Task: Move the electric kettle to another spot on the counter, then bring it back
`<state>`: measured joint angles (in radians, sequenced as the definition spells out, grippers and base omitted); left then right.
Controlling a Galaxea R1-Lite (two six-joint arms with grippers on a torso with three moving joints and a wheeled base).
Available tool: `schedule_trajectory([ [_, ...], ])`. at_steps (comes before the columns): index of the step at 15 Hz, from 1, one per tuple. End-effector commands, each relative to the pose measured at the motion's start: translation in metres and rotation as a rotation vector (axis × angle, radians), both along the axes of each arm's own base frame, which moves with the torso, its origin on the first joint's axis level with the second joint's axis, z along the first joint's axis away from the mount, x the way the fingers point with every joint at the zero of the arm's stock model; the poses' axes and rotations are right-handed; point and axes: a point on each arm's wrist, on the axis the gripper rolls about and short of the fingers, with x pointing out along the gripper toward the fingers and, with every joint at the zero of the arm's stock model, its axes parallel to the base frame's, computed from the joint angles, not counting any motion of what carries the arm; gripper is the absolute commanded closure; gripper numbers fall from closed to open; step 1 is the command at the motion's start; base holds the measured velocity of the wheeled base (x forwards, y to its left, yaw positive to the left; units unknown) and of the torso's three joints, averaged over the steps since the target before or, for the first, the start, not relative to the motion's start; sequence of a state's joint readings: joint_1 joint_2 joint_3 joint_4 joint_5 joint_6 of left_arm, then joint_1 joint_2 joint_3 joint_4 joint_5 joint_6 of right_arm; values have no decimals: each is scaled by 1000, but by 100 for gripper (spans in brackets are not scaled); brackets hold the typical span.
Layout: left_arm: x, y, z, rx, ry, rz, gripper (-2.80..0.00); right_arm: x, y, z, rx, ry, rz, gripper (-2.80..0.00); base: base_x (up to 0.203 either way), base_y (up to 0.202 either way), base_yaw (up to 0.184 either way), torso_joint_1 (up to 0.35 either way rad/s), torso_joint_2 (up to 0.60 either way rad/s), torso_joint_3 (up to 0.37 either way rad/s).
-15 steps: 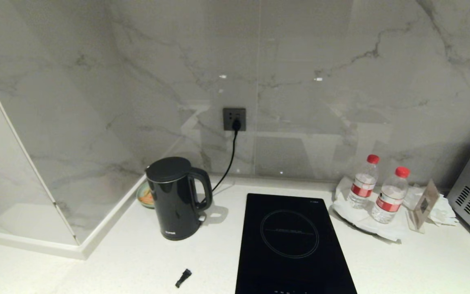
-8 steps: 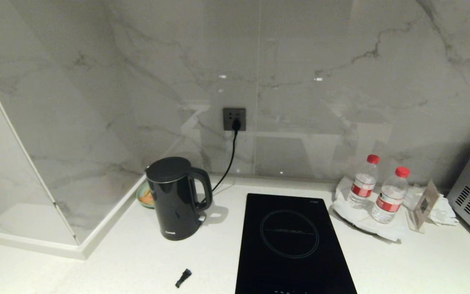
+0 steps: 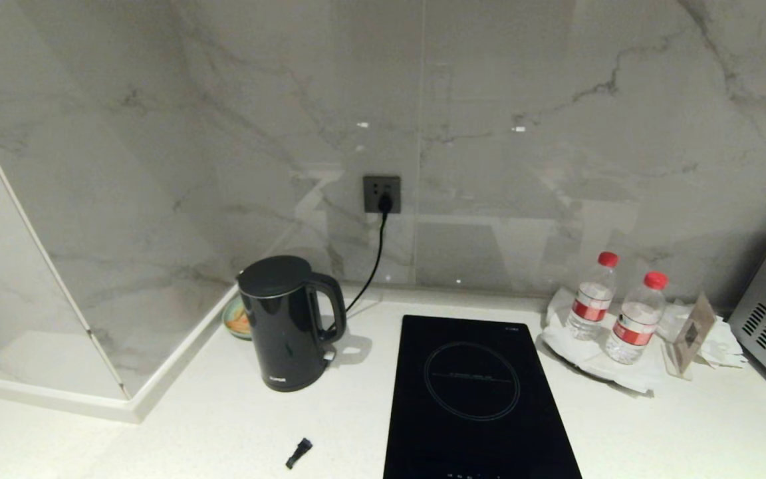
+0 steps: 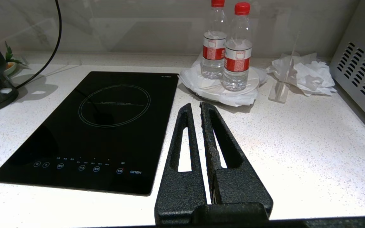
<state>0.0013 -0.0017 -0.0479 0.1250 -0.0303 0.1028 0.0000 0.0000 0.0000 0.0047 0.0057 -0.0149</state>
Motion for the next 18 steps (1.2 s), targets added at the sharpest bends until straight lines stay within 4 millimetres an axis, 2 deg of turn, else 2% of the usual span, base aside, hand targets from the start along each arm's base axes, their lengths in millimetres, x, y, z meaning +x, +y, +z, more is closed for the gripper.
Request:
schedule_trajectory([
  [1,0,0,1,1,-3,-6,0,0,0,0,0,0,0,0,0,0,0,0,0,0],
  [3,-5,-1,22,-2,-54,-33,0,0,0,0,0,0,0,0,0,0,0,0,0,0],
  [5,-1,-2,57,-22,-45,-77,0,0,0,0,0,0,0,0,0,0,0,0,0,0],
  [8,20,-4,117,-70,-10,-167,0,0,0,0,0,0,0,0,0,0,0,0,0,0],
  [9,31,-5,128,-85,24,-205,0,0,0,0,0,0,0,0,0,0,0,0,0,0],
  [12,66,-6,151,-123,124,-259,0,0,0,0,0,0,0,0,0,0,0,0,0,0],
  [15,107,-11,163,-152,231,-314,0,0,0,0,0,0,0,0,0,0,0,0,0,0],
  [18,154,-36,161,-111,336,-366,0,0,0,0,0,0,0,0,0,0,0,0,0,0],
])
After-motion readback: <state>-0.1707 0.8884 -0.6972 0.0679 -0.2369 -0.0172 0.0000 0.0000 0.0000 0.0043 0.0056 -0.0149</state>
